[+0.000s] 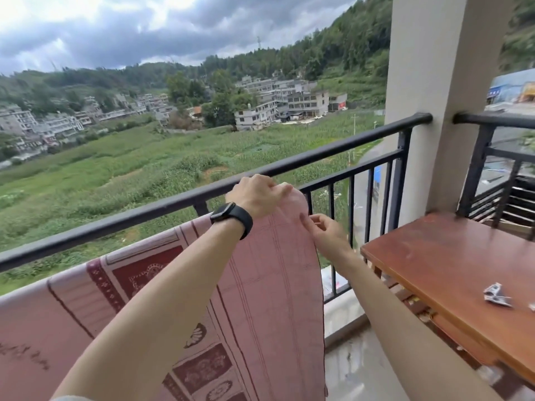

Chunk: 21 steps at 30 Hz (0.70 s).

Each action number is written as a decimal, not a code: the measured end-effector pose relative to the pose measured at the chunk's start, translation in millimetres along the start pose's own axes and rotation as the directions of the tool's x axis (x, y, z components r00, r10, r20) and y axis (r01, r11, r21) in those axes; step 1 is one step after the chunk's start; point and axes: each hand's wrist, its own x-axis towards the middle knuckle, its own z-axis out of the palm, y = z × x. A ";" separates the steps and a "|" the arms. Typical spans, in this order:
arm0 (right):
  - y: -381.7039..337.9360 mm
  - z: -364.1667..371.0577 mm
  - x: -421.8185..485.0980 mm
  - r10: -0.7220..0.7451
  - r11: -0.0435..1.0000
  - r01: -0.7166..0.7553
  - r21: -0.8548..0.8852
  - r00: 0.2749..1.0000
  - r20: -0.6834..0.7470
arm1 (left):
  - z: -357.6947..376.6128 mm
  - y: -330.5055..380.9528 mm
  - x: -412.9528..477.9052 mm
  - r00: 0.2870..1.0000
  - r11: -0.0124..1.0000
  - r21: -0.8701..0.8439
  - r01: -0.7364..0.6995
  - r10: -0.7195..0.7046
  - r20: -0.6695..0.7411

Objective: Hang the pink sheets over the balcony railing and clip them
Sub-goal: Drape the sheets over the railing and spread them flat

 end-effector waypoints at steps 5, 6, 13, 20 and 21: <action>32.1 -3.9 0.9 0.004 1.000 -0.004 -0.012 0.998 0.070 | -3.1 1.2 10.9 0.999 0.996 -0.088 -0.024 0.028 0.046; 31.0 -5.0 2.8 -0.038 0.999 0.038 -0.025 0.999 -0.010 | -2.4 3.8 12.1 0.999 0.995 -0.088 -0.037 0.041 0.036; 49.3 -5.8 3.8 -0.053 0.955 0.027 -0.295 0.996 -0.079 | 14.3 20.0 13.6 0.999 0.999 -0.042 -0.015 0.013 -0.044; 53.9 -7.2 -15.5 -0.127 0.971 0.083 -0.225 0.974 -0.185 | 24.7 20.3 -5.5 0.978 0.983 0.092 -0.157 0.168 -0.126; 53.2 -4.6 -20.3 -0.151 0.970 0.102 -0.221 0.964 -0.220 | 24.5 16.9 -13.1 0.960 0.973 0.097 -0.210 0.224 -0.168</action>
